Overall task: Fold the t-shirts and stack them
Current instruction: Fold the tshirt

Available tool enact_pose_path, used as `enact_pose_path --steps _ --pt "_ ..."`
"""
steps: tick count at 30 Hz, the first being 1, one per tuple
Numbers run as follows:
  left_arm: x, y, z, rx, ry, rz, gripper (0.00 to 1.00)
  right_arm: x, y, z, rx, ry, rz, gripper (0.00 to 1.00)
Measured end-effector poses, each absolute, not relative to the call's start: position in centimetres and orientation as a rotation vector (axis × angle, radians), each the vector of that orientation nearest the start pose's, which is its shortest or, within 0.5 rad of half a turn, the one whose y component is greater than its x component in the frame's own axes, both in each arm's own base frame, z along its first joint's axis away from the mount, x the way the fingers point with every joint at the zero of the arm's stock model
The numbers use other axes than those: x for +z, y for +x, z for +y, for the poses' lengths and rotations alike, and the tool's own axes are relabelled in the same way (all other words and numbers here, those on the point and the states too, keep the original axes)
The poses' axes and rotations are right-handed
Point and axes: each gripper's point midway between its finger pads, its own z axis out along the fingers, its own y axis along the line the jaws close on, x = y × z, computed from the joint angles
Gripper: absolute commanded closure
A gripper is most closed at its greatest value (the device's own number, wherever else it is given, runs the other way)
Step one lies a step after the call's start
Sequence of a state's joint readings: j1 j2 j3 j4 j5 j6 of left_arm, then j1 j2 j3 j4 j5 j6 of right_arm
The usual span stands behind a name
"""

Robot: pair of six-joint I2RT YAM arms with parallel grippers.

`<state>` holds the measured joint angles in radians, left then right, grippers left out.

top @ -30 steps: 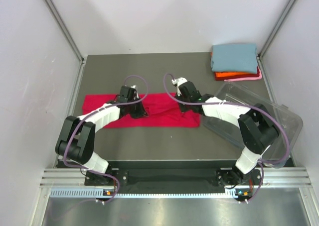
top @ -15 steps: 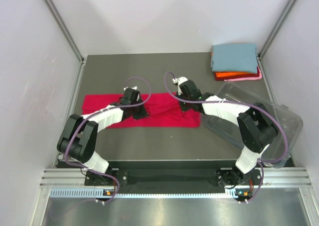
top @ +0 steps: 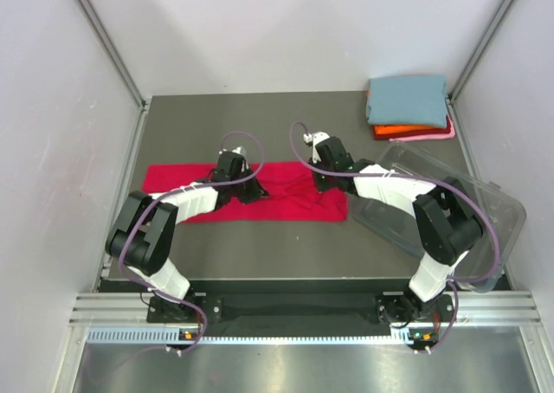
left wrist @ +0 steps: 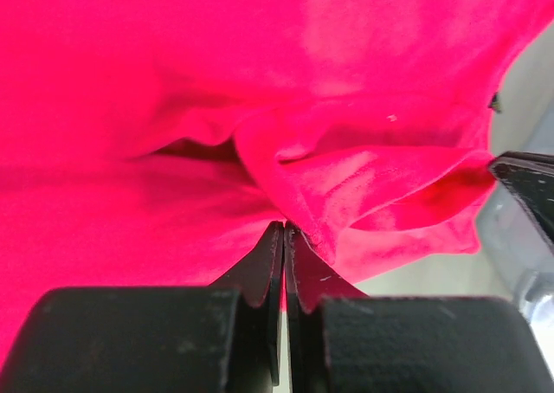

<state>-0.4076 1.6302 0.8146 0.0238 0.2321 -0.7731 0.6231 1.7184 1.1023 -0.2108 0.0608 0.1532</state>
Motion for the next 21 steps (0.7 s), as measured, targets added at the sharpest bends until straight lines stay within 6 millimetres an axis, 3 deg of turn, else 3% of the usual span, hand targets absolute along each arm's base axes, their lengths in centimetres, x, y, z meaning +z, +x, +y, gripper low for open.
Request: enact_pose_path --steps 16,21 --pt "6.4 34.5 -22.7 -0.865 -0.345 2.425 0.93 7.1 35.7 24.4 0.334 -0.497 2.373 1.00" --pt "7.7 35.7 -23.0 -0.869 -0.337 2.385 0.91 6.4 35.5 24.6 0.369 -0.488 2.399 1.00"
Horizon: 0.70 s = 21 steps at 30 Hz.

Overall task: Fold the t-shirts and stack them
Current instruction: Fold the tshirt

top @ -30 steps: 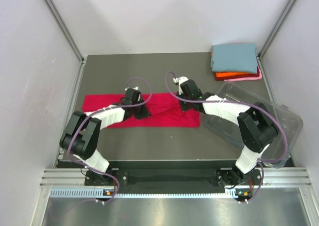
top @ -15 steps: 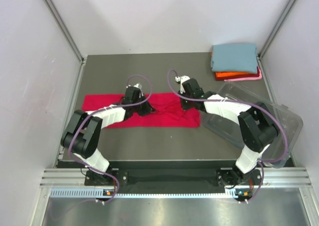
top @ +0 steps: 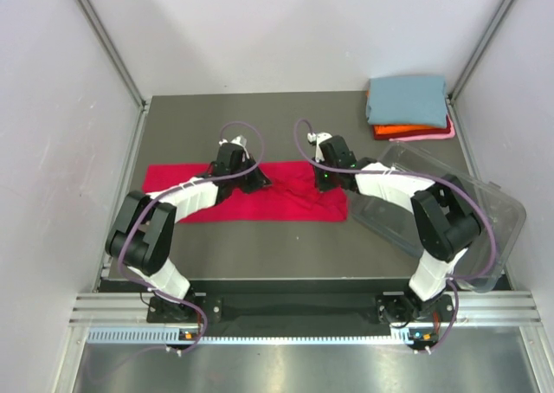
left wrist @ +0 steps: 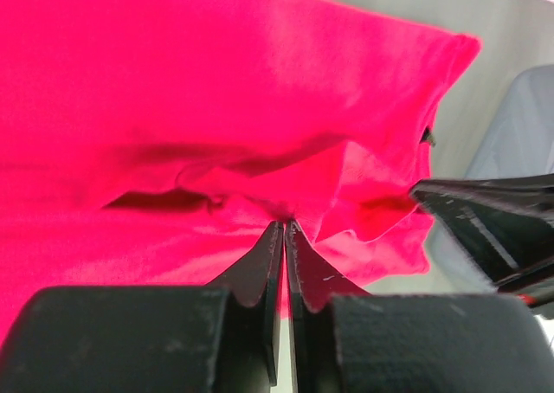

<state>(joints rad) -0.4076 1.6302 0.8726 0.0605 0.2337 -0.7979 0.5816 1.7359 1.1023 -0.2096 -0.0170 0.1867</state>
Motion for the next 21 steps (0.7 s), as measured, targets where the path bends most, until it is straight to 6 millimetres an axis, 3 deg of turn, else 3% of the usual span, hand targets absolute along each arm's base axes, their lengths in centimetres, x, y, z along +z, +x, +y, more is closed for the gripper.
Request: enact_pose_path --steps 9,19,21 --pt "8.4 37.0 -22.9 -0.835 -0.330 2.353 0.88 5.8 35.5 24.4 0.412 -0.465 2.427 1.00" --pt "6.9 38.7 -22.9 -0.761 -0.297 2.375 0.86 6.1 36.3 23.8 0.482 -0.398 2.450 1.00" --pt "6.8 39.2 -22.9 -0.749 -0.291 2.372 0.85 6.1 36.3 23.7 0.492 -0.384 2.452 0.96"
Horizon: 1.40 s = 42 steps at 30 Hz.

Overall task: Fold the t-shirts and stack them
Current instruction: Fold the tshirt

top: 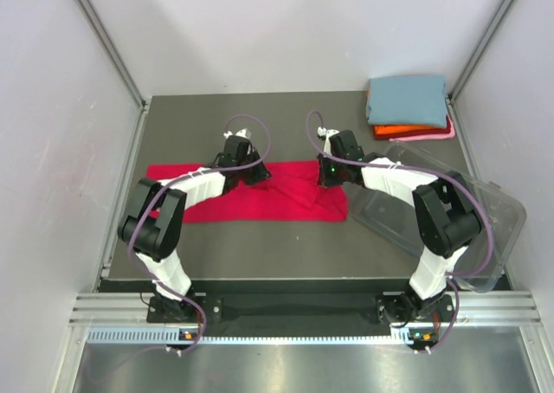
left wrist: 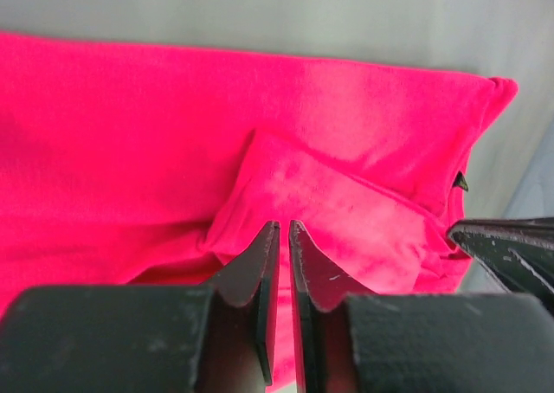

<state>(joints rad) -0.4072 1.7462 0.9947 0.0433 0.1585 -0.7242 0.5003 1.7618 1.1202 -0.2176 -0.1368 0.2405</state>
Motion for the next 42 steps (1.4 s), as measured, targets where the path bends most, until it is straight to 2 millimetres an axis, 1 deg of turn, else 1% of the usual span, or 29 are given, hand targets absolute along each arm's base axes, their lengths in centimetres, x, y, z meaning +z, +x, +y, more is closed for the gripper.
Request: enact_pose_path --steps 1,3,4,7,9,11,13,16,19,22,24,26,30,33,37,39,42 --pt "6.8 39.3 -22.9 -0.746 -0.287 2.372 0.85 6.1 36.3 23.7 0.496 -0.377 2.455 0.89" --pt "6.7 39.7 -22.9 -0.736 -0.277 2.371 0.84 6.1 36.3 23.7 0.504 -0.367 2.461 0.82" --pt "6.7 40.0 -22.9 -0.729 -0.273 2.370 0.84 6.1 36.2 23.7 0.506 -0.363 2.464 0.76" --pt "6.6 40.5 -22.9 -0.710 -0.262 2.372 0.84 6.0 36.1 23.6 0.508 -0.340 2.478 0.72" --pt "6.6 40.6 -22.9 -0.700 -0.251 2.373 0.84 6.0 36.1 23.5 0.503 -0.316 2.486 0.72" --pt "6.8 40.7 -22.9 -0.696 -0.243 2.371 0.84 6.0 36.1 23.4 0.495 -0.292 2.496 0.74" --pt "6.8 40.7 -22.8 -0.692 -0.236 2.373 0.84 6.3 36.0 23.3 0.498 -0.272 2.500 0.78" --pt "6.6 40.6 -22.8 -0.686 -0.230 2.381 0.84 6.7 36.0 23.6 0.521 -0.244 2.499 0.80" --pt "6.0 40.5 -22.7 -0.681 -0.233 2.395 0.84 6.8 35.8 23.9 0.544 -0.221 2.505 0.81" --pt "4.7 40.2 -22.6 -0.665 -0.240 2.429 0.84 6.9 35.9 24.1 0.558 -0.198 2.501 0.81" --pt "3.7 39.9 -22.4 -0.644 -0.249 2.459 0.84 6.6 36.0 24.0 0.553 -0.188 2.501 0.81" --pt "3.0 39.7 -22.1 -0.622 -0.264 2.480 0.85 5.8 36.0 23.7 0.526 -0.177 2.514 0.81" --pt "3.0 39.9 -21.8 -0.586 -0.286 2.493 0.85 3.6 35.8 22.6 0.443 -0.146 2.561 0.79" --pt "3.2 39.9 -21.7 -0.578 -0.293 2.505 0.83 2.8 35.5 22.0 0.400 -0.136 2.587 0.77" --pt "4.0 39.9 -21.8 -0.584 -0.292 2.531 0.79 3.3 35.4 21.5 0.379 -0.122 2.589 0.71" --pt "5.0 40.4 -21.9 -0.595 -0.284 2.532 0.78 4.0 35.6 21.3 0.370 -0.102 2.588 0.69" --pt "7.5 41.9 -22.3 -0.623 -0.266 2.495 0.78 6.0 37.5 20.9 0.370 -0.040 2.550 0.66"
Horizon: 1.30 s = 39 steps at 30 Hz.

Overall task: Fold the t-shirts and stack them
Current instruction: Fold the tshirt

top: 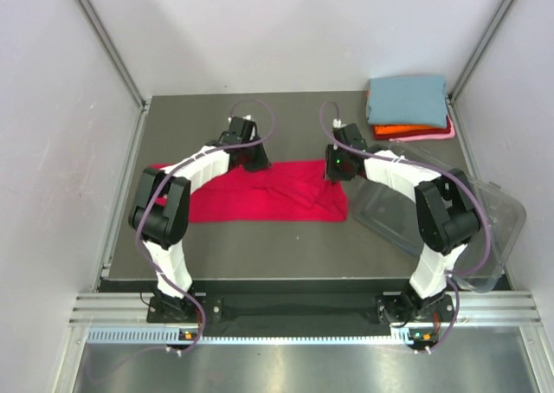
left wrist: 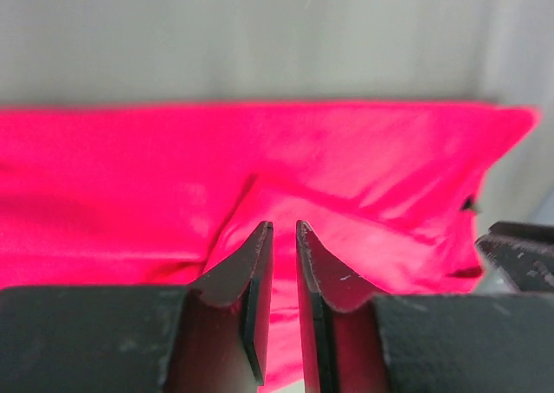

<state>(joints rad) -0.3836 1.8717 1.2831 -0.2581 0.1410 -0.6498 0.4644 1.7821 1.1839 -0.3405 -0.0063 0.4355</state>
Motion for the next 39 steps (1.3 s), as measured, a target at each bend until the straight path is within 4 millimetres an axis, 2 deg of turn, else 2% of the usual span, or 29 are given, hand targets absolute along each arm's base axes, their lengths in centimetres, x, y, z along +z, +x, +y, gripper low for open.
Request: enact_pose_path --steps 3,5,8,12,18,20,27,34,39 --pt "8.9 43.4 -21.5 -0.640 -0.276 2.456 0.78 8.2 40.0 19.9 0.373 0.054 2.490 0.65" --pt "9.0 44.1 -19.9 -0.633 -0.313 2.449 0.79 9.4 41.5 18.9 0.369 0.133 2.452 0.64" --pt "8.6 45.1 -16.5 -0.606 -0.403 2.449 0.79 9.9 42.7 17.5 0.369 0.239 2.429 0.64" --pt "7.5 46.2 -12.2 -0.568 -0.518 2.445 0.80 8.9 43.5 16.8 0.381 0.329 2.439 0.64" --pt "3.8 46.2 -7.7 -0.510 -0.664 2.490 0.81 5.9 43.6 17.6 0.414 0.367 2.502 0.65" --pt "3.0 46.0 -7.0 -0.522 -0.696 2.502 0.81 5.0 43.6 17.6 0.417 0.379 2.519 0.66" --pt "2.9 46.1 -5.0 -0.523 -0.751 2.486 0.82 4.2 44.4 17.6 0.431 0.406 2.500 1.00" --pt "2.8 46.3 -3.7 -0.481 -0.785 2.470 0.82 2.9 44.9 17.4 0.432 0.416 2.495 1.00" --pt "2.8 46.4 -2.6 -0.463 -0.819 2.454 0.82 2.9 45.7 17.7 0.445 0.413 2.484 1.00"
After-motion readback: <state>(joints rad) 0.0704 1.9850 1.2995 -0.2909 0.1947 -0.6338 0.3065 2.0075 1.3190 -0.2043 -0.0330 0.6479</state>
